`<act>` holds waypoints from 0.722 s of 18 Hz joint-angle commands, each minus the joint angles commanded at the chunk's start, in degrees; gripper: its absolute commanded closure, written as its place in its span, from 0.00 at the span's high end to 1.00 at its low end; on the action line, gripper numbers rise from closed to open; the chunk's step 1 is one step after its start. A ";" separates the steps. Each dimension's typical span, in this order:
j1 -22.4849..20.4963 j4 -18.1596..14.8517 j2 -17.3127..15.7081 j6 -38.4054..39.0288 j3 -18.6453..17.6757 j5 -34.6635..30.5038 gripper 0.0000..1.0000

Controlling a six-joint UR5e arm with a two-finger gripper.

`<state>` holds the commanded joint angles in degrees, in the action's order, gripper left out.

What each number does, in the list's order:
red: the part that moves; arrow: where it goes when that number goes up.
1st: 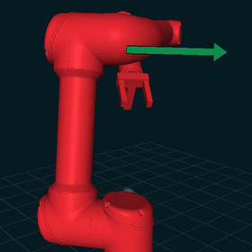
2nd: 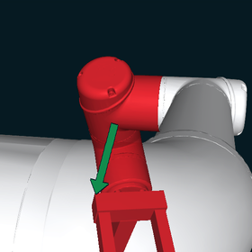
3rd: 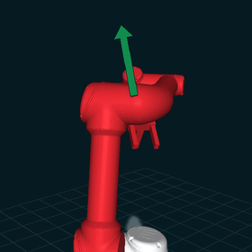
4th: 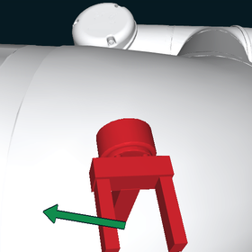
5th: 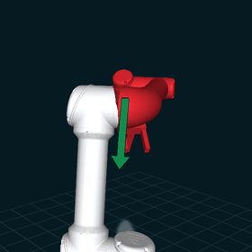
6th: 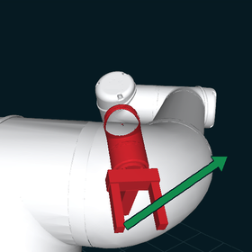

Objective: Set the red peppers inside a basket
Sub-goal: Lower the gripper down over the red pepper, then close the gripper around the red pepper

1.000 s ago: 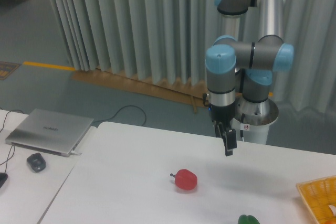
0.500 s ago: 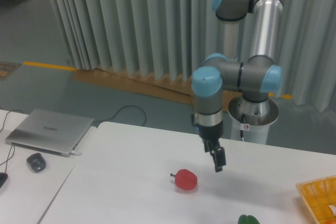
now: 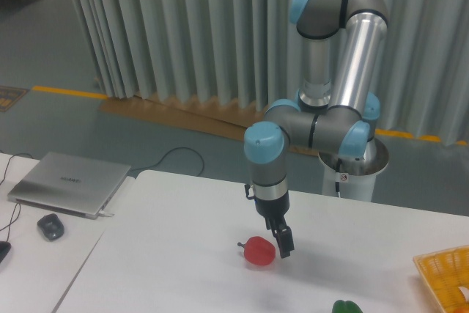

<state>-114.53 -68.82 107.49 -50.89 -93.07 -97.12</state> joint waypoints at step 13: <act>0.97 3.08 2.19 1.31 -4.23 -0.97 1.00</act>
<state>-113.56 -65.74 109.68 -49.58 -97.30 -98.08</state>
